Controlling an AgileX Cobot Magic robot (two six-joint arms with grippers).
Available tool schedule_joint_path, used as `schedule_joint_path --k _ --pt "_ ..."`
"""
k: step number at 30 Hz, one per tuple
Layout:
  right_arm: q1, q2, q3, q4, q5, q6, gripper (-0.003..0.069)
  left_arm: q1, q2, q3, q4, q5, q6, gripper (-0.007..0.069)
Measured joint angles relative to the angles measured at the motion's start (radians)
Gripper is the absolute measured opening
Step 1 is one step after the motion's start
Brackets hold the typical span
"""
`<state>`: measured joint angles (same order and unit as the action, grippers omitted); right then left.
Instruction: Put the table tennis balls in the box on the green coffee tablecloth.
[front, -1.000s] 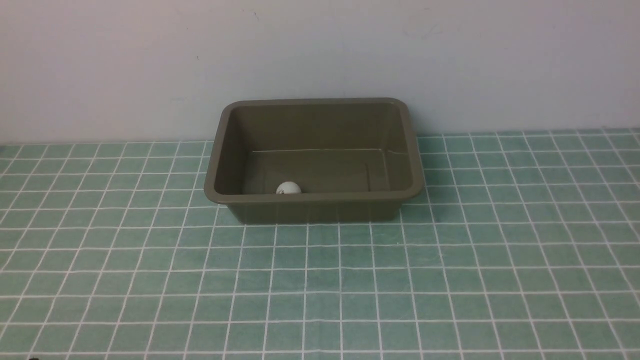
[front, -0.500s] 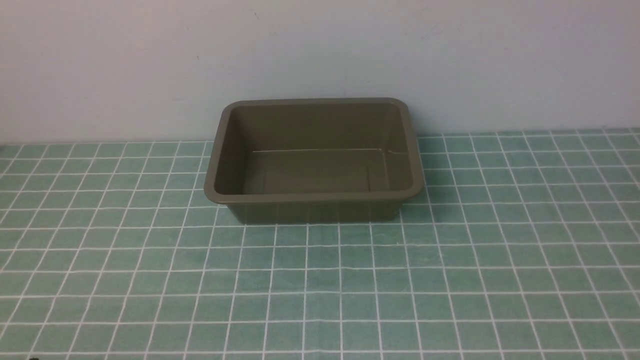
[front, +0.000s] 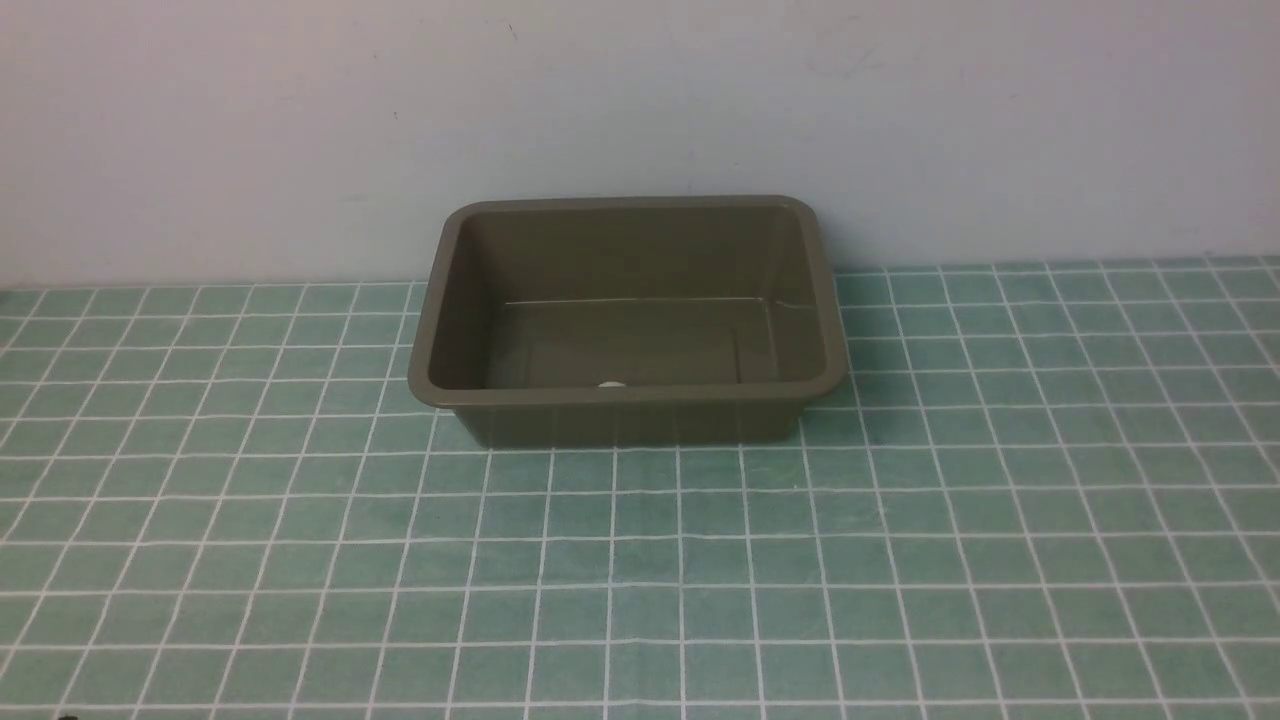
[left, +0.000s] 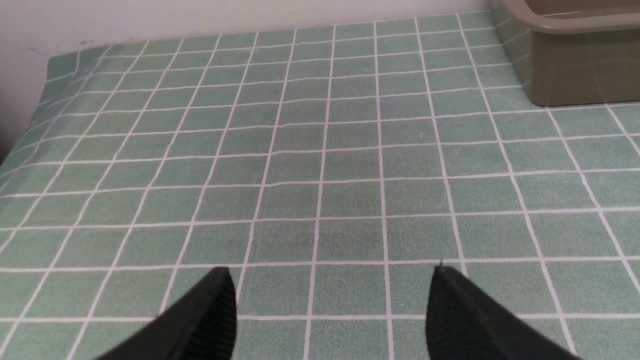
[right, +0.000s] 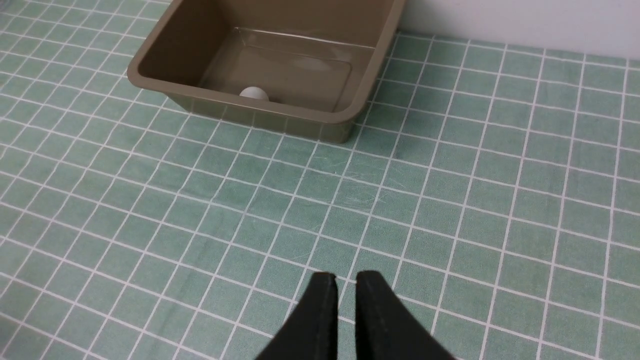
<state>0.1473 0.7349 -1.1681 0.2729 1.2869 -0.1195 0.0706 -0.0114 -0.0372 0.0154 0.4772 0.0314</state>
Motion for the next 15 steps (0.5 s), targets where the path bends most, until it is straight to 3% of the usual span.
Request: schedule_joint_path --k 8,15 --pt "-0.108 -0.103 0.000 -0.020 -0.001 -0.007 0.0044 0.000 0.000 0.000 0.000 0.000 0.000 0.0461" --pt "-0.126 -0.279 0.036 -0.048 -0.008 -0.045 0.0044 0.000 0.000 0.000 0.000 0.000 0.000 0.0461"
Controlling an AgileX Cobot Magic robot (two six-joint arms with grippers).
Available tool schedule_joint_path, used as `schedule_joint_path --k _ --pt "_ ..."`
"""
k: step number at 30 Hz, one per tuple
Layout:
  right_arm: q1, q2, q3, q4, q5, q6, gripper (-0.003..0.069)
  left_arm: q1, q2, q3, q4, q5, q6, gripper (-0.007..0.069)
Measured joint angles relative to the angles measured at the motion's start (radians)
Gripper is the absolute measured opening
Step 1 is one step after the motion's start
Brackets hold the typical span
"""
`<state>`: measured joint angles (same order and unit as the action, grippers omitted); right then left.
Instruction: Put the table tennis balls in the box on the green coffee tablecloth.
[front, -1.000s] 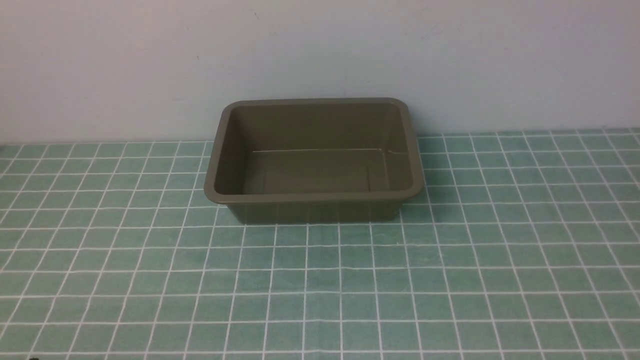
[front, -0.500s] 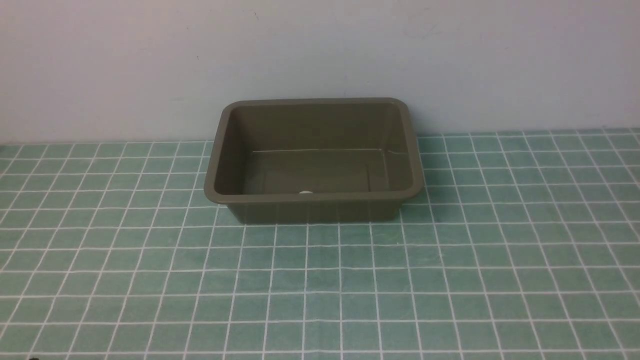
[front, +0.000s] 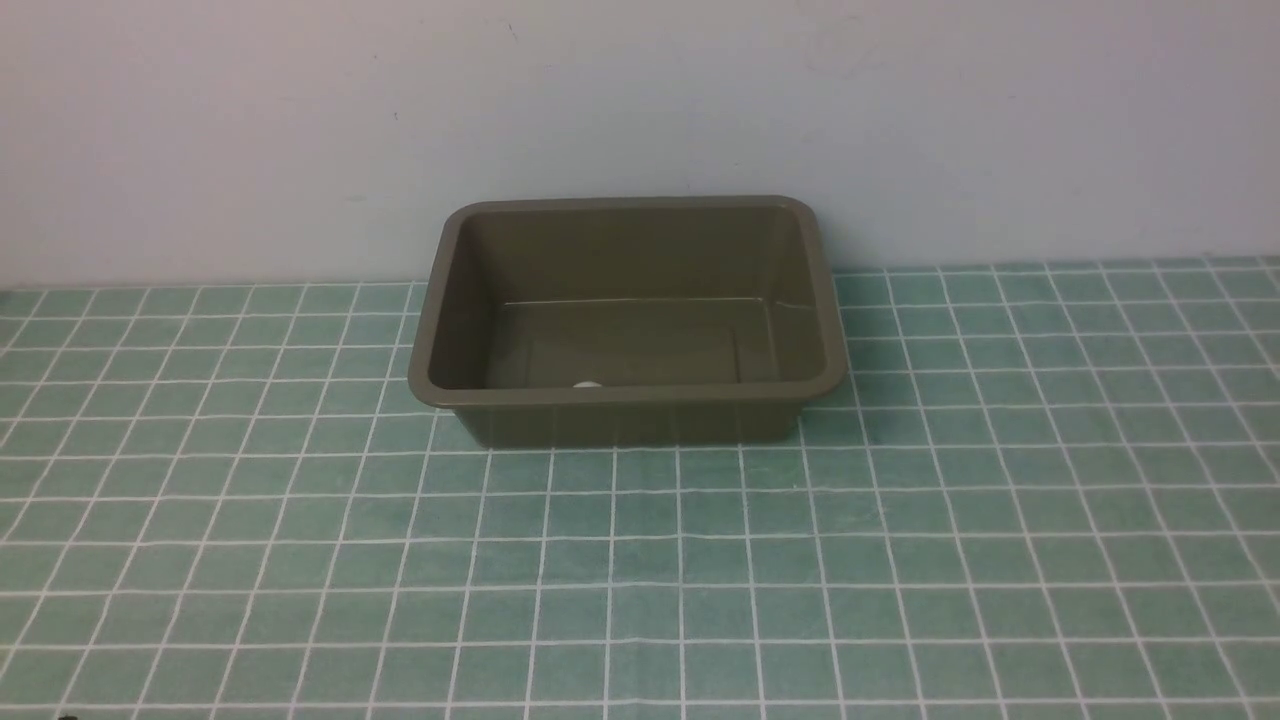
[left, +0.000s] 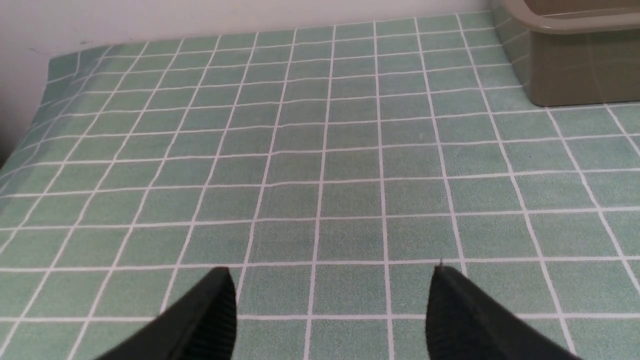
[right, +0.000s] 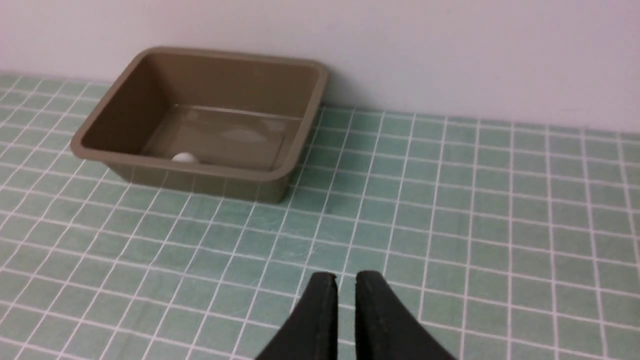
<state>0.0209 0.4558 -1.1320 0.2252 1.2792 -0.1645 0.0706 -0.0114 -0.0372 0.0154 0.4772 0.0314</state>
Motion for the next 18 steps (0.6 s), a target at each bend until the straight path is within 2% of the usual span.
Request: schedule_joint_path --k 3,7,10,16,18 --pt "0.000 -0.063 0.085 0.003 -0.083 -0.044 0.0044 0.000 0.000 0.000 0.000 0.000 0.000 0.0461" --pt "0.000 -0.124 0.330 0.026 -0.329 -0.100 0.0044 0.000 0.000 0.000 0.000 0.000 0.000 0.0461" --pt "0.000 -0.133 0.477 0.050 -0.468 -0.112 0.0044 0.000 0.000 0.000 0.000 0.000 0.000 0.0461" --pt "-0.001 -0.133 0.842 0.116 -0.843 -0.116 0.0044 0.000 0.000 0.000 0.000 0.000 0.000 0.0461" --pt "-0.001 -0.133 0.885 0.124 -0.890 -0.116 0.0044 0.000 0.000 0.000 0.000 0.000 0.000 0.0461"
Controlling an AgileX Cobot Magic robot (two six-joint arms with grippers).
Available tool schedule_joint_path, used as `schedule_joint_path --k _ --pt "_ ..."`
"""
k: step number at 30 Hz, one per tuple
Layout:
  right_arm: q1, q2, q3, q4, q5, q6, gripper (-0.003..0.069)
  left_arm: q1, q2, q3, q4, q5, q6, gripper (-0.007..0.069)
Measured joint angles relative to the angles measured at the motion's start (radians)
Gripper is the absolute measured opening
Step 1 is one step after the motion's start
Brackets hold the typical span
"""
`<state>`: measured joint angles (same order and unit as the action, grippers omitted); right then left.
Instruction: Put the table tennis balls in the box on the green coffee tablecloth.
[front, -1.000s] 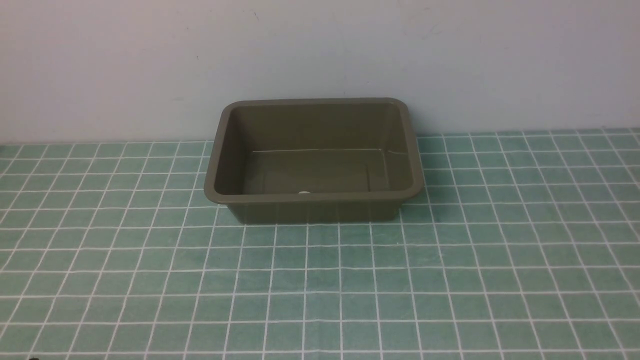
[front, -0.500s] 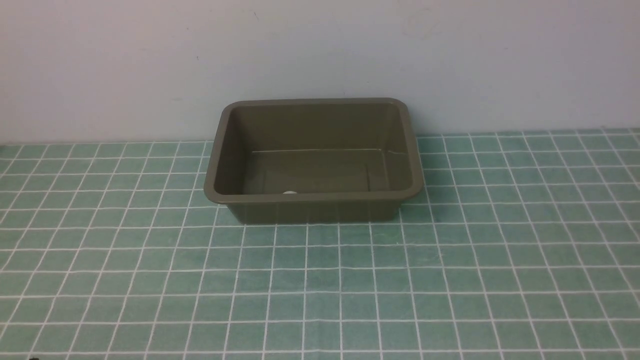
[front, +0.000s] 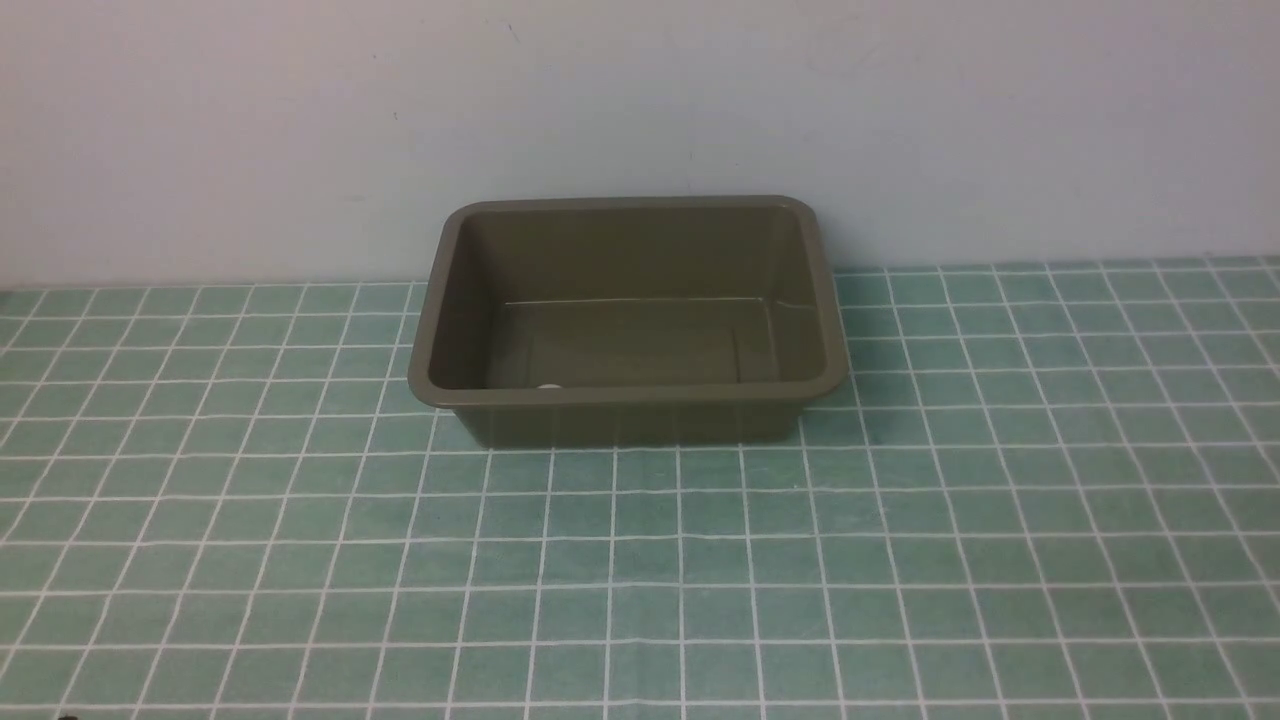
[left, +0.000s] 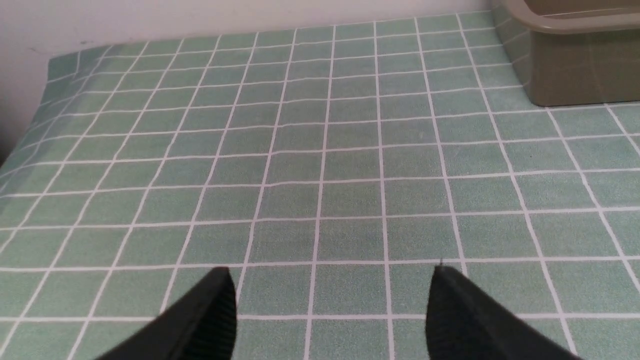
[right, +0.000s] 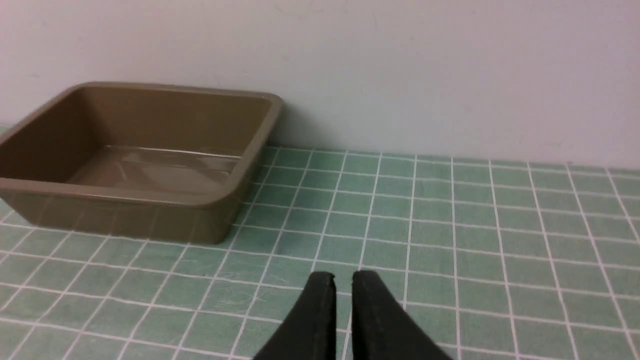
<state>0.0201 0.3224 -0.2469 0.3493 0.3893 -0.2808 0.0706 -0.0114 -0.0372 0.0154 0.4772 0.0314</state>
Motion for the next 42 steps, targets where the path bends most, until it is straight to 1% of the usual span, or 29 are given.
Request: schedule_joint_path --k 6,10,15,23,42 --pt "-0.002 0.000 0.188 0.015 -0.192 0.000 0.0044 0.000 0.000 0.000 0.000 0.000 0.000 0.0461" --pt "-0.004 0.000 0.257 0.015 -0.235 0.000 0.0044 0.000 0.000 0.000 0.000 0.000 0.000 0.0461" --pt "-0.004 0.000 0.275 0.015 -0.234 0.000 0.0044 0.000 0.000 0.000 0.000 0.000 0.000 0.0461" --pt "-0.004 0.000 0.275 -0.028 -0.168 -0.003 0.0044 0.000 0.000 0.000 0.000 0.000 0.000 0.0461" --pt "-0.004 0.000 0.275 -0.033 -0.161 -0.003 0.0044 0.000 0.000 0.000 0.000 0.000 0.000 0.0461"
